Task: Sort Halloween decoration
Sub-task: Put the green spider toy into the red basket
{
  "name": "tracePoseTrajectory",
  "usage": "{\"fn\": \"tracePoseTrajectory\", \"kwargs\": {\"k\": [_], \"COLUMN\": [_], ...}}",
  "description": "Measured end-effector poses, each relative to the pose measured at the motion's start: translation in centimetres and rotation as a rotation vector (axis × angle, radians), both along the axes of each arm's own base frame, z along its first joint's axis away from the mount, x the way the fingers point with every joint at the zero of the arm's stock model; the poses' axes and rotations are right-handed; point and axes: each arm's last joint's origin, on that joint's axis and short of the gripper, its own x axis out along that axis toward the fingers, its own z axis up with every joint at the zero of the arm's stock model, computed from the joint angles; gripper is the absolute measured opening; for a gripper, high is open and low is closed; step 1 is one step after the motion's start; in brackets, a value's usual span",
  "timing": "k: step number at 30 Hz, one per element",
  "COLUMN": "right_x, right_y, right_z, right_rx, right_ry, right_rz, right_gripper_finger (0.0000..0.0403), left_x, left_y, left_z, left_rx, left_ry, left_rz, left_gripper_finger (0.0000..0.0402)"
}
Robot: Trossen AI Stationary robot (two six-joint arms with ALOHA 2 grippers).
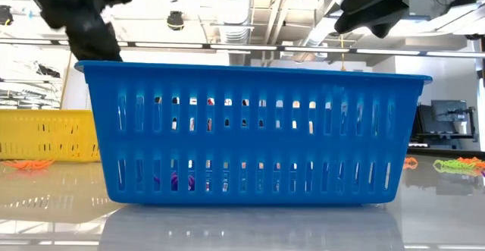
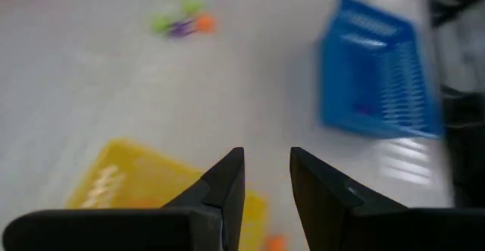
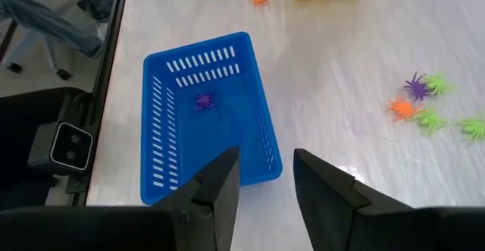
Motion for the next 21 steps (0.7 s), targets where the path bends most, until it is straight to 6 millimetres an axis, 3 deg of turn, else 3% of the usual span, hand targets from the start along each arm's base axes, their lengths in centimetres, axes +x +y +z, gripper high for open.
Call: {"fn": "tracePoseTrajectory", "kwargs": {"k": [5, 9, 13, 21], "right_x": [0.0, 0.1, 0.1, 0.1], "right_y": [0.0, -0.1, 0.0, 0.0], "right_z": [0.0, 0.1, 0.1, 0.2], "right_rx": [-0.003, -0.022, -0.02, -0.017], "right_ry": [-0.002, -0.014, -0.022, -0.027], "right_rz": [0.001, -0.01, -0.009, -0.008], "right_gripper_finger": [0.0159, 0.0159, 0.0159, 0.0159], "left_x": [1.5, 3.2, 5.6, 10.9], "left_y": [-2.1, -3.9, -5.3, -7.1], "left_z": [0.5, -0.3, -0.7, 0.8], "left_rx": [-0.019, 0.006, 0.076, 0.294], "left_ry": [-0.161, -0.21, -0.16, -0.019], "left_rz": [-0.097, -0.16, -0.202, -0.311], "left_gripper_finger": [0.0095, 0.0088, 0.0083, 0.0081]}}
